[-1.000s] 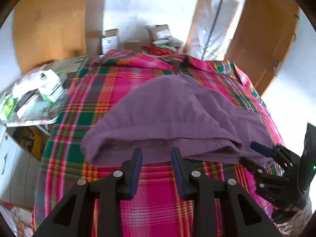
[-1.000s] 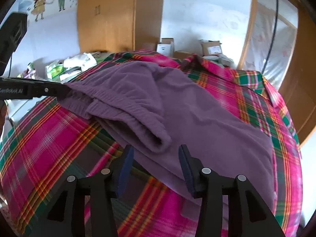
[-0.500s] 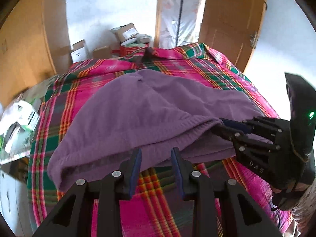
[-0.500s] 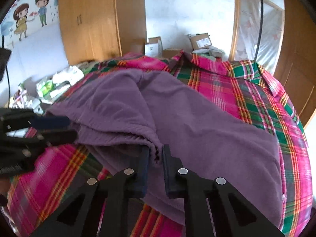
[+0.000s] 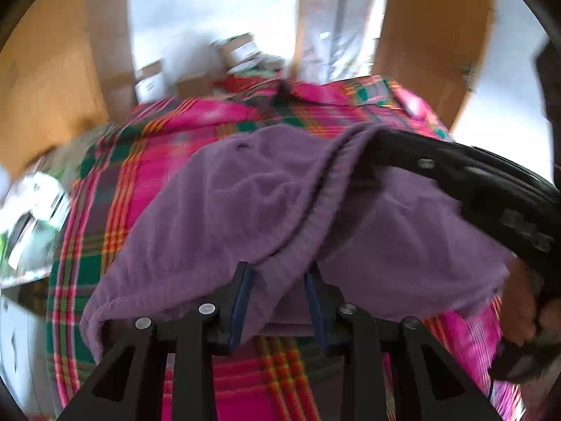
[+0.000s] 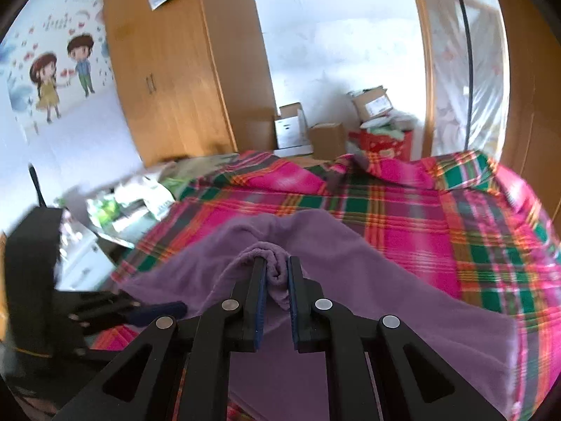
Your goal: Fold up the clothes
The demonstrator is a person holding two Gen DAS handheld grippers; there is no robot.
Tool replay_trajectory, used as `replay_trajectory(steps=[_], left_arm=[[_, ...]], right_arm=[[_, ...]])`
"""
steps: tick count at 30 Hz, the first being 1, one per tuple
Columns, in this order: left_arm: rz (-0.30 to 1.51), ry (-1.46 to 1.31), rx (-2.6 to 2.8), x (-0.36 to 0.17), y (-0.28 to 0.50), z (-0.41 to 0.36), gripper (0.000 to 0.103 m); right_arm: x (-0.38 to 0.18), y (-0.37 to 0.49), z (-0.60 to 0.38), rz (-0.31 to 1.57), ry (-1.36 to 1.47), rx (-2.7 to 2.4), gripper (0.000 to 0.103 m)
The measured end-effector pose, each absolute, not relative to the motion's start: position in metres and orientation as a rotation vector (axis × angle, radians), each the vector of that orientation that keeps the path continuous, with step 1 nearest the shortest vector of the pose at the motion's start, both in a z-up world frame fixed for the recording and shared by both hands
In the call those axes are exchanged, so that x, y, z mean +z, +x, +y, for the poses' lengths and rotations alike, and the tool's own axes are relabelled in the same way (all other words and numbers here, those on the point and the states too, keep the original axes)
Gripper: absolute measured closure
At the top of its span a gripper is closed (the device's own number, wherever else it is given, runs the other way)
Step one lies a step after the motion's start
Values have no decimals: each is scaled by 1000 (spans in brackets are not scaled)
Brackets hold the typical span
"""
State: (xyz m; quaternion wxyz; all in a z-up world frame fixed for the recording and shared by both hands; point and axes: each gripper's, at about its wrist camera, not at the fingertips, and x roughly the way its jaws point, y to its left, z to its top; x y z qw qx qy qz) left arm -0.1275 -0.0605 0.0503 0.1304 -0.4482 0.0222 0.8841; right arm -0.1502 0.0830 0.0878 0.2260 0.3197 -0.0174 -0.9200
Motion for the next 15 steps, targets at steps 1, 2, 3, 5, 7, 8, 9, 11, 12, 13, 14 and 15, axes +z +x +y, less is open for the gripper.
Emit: replay_trajectory(steps=[1, 2, 3, 5, 7, 8, 9, 11, 12, 13, 14, 15], left_arm=[[54, -1320, 2579, 50, -132, -63, 71], [57, -1331, 2587, 49, -137, -65, 71], [62, -1339, 2594, 48, -141, -66, 71], [76, -1354, 2609, 46, -148, -68, 71], [87, -1365, 2605, 42, -155, -66, 71], [90, -1379, 2601, 40, -159, -65, 71], [92, -1393, 2597, 37, -162, -64, 71], [100, -1414, 2591, 34, -168, -61, 71], [116, -1409, 2594, 34, -169, -59, 71], [136, -1401, 2598, 33, -169, -57, 71], [149, -1406, 2597, 31, -172, -56, 71], [162, -1414, 2594, 29, -174, -55, 71]], right_arm=[[87, -153, 82, -70, 890, -2521, 91], [87, -156, 81, -93, 899, -2505, 91], [85, -157, 81, -104, 909, -2493, 90], [82, -158, 82, -108, 923, -2478, 89], [79, -157, 83, -90, 937, -2474, 88], [76, -157, 85, -88, 955, -2470, 88], [74, -156, 87, -91, 972, -2464, 87], [71, -153, 92, -89, 1000, -2451, 85], [70, -150, 95, -80, 1008, -2449, 83], [69, -145, 98, -62, 1015, -2448, 80], [67, -140, 102, -43, 1021, -2449, 78], [64, -135, 105, -24, 1028, -2451, 75]])
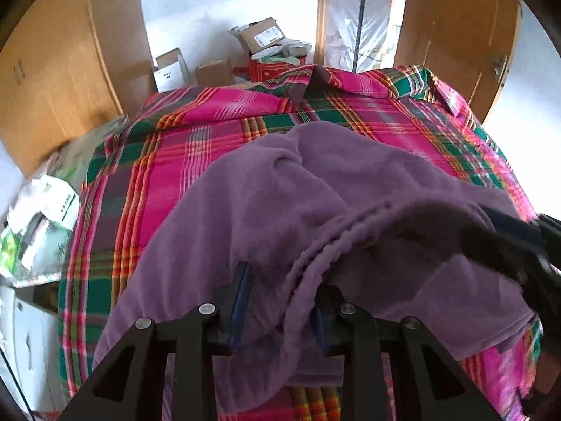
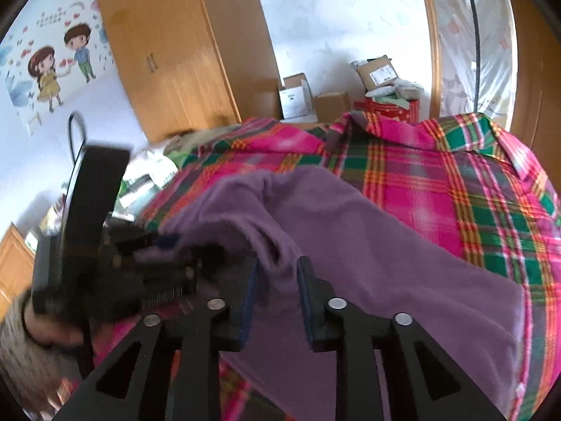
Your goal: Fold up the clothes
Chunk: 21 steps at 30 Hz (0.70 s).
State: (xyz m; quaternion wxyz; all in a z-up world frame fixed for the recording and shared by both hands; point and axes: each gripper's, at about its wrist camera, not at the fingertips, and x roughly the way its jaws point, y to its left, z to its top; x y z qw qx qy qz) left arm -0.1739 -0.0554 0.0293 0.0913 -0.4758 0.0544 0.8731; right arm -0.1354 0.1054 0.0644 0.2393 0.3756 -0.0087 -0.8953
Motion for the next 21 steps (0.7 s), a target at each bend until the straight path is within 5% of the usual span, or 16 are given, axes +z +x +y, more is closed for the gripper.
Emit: replay_trajectory(steps=[8, 14, 21], left_arm=[[206, -1418, 2563, 22, -182, -50, 74], [-8, -1371, 2598, 37, -187, -79, 92], [-116, -1256, 2759, 64, -187, -115, 93]], right_arm=[[32, -99, 122, 234, 1152, -2438, 71], [17, -81, 126, 346, 1153, -2394, 66], [18, -72, 124, 383, 1131, -2358, 58]])
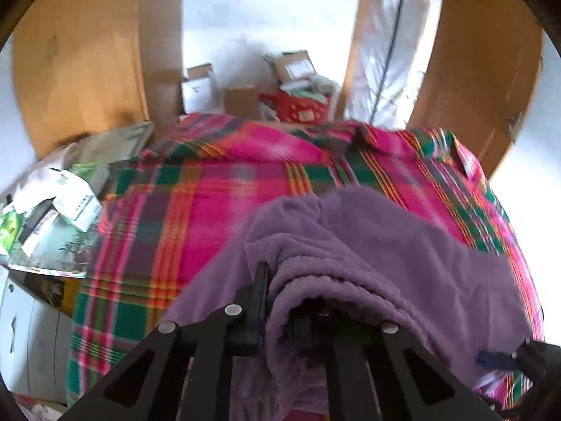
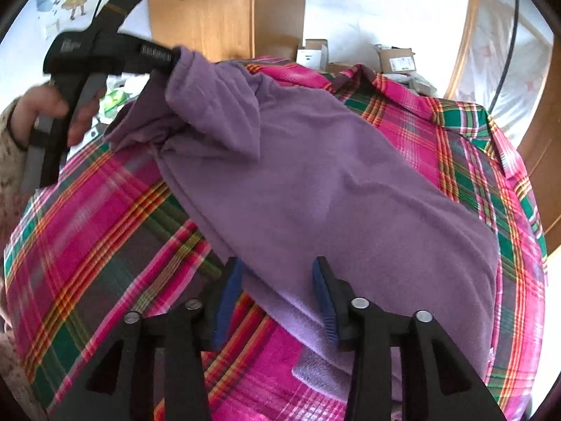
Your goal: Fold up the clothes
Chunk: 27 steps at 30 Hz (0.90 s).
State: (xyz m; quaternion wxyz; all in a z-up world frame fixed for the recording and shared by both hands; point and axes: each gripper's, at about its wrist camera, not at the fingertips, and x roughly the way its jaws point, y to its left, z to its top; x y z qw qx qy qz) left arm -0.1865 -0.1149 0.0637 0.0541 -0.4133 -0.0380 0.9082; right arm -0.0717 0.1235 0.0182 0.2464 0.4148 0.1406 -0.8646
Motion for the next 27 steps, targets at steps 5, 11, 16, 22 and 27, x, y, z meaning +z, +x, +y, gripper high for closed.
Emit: replay_trajectory(steps=[5, 11, 16, 22, 27], left_arm=[[-186, -1242, 2824, 72, -187, -140, 94], [-249, -1226, 2872, 76, -181, -162, 94], [-288, -1235, 2874, 75, -176, -173, 95], [-327, -1229, 2873, 80, -166, -181, 95], [-336, -1208, 2890, 88, -159, -188, 95]], right_arm=[[15, -72, 123, 410, 1122, -2395, 59], [21, -80, 132, 332, 1116, -2489, 89], [24, -78, 138, 308, 1110, -2503, 98], [41, -80, 154, 246, 1030, -2600, 100], [59, -91, 167, 230, 982, -2683, 100]])
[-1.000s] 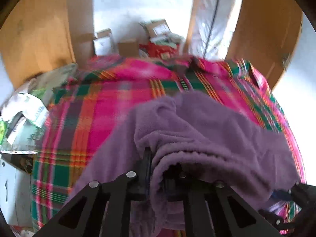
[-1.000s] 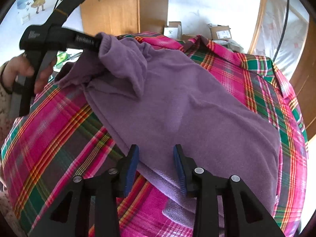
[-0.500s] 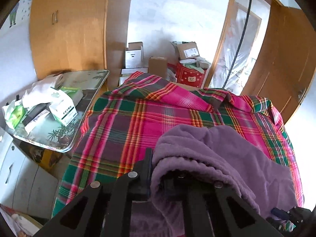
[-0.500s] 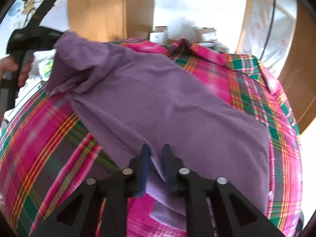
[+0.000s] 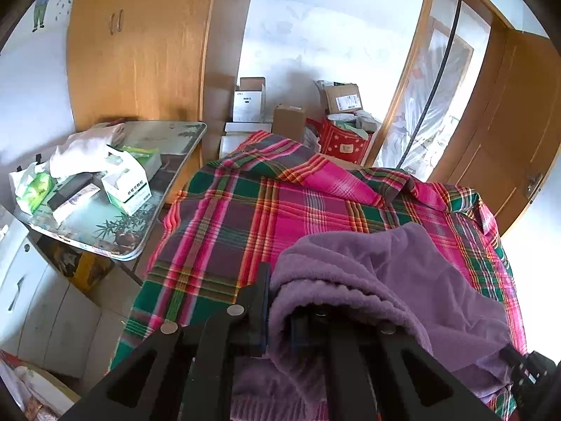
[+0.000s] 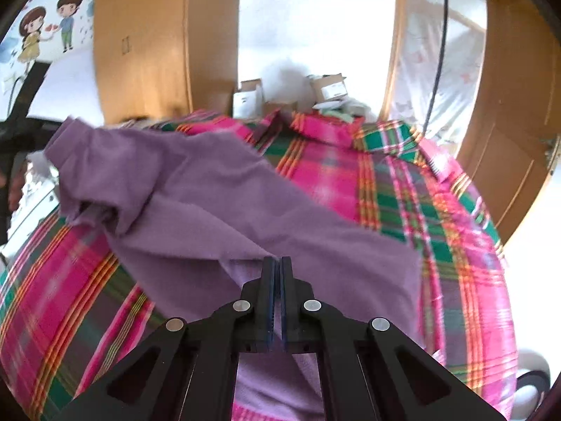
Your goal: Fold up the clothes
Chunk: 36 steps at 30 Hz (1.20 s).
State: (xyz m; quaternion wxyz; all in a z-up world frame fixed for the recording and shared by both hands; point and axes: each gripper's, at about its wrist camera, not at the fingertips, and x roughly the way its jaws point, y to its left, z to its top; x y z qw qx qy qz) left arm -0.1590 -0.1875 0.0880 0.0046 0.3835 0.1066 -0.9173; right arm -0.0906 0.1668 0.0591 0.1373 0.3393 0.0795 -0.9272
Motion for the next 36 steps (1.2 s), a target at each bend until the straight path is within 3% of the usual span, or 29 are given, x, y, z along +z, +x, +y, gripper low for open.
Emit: replay_trajectory(steps=[12, 21, 27, 31, 36], left_arm=[[316, 1235, -2830, 84, -175, -196, 94], [361, 1385, -2726, 52, -206, -208, 93], [408, 1475, -2709, 42, -198, -214, 87], [423, 1503, -2712, 45, -180, -222, 83], [453, 1511, -2715, 47, -153, -236, 79]], right_arm=[[84, -149, 187, 212, 973, -2827, 100], [72, -195, 200, 179, 1134, -2884, 100], [64, -190, 194, 227, 1197, -2852, 99], [69, -169, 184, 275, 1151, -2835, 89], [70, -135, 168, 311, 1092, -2768, 87]])
